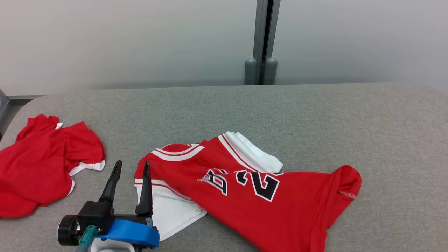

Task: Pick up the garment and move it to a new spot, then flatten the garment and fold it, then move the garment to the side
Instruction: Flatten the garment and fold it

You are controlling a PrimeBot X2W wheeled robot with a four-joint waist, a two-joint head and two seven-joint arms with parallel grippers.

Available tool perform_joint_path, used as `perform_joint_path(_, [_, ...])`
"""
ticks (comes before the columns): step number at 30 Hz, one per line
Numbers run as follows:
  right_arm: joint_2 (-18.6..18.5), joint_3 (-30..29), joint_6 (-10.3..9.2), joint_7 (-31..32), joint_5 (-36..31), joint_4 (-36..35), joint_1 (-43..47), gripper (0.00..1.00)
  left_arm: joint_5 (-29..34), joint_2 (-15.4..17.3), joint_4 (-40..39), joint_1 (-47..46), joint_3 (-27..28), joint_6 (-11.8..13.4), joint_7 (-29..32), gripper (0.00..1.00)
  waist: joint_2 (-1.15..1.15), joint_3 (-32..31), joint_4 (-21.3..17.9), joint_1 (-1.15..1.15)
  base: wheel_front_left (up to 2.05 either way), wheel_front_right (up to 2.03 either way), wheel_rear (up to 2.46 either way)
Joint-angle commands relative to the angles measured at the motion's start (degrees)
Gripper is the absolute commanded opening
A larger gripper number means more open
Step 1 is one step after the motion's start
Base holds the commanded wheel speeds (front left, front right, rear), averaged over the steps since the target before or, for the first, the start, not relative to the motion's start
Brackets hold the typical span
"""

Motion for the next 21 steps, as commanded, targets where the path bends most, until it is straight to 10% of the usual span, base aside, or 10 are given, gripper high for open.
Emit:
perform_joint_path(1, [-1.93,-0.6,0.0,0.5,0.77,-0.51,2.03,0.0,0.07,-0.01,0.01,0.36,0.0,-0.2,-0.14,1.0,0.0,0.06,-0.2,0.0,0.0,0.0,0.0])
perform_joint_path(6, [-3.21,-2.49,0.01,0.97,2.99,-0.02,4.24,0.07,0.07,-0.01,-0.26,0.44,0.12,-0.19,-0.14,1.0,0.0,0.47,-0.94,0.0,0.0,0.0,0.0])
perform_joint_path(7, [-3.32,-2.93,0.01,0.69,3.3,0.11,4.2,0.91,0.13,-0.02,-0.2,0.47,0.13,-0.22,-0.14,1.0,0.0,0.52,-1.05,0.0,0.0,0.0,0.0])
perform_joint_path(8, [-3.66,-3.06,0.01,0.46,3.17,0.22,4.03,1.0,0.2,-0.01,-0.12,0.47,0.17,-0.26,-0.14,1.0,0.0,0.54,-1.14,0.0,0.0,0.0,0.0])
perform_joint_path(21, [-2.23,-18.13,0.01,-2.32,-1.19,0.53,-4.49,1.0,0.8,-0.02,-0.53,-0.73,0.79,-0.47,-0.15,1.0,0.0,1.37,-1.22,0.0,0.0,0.0,0.0])
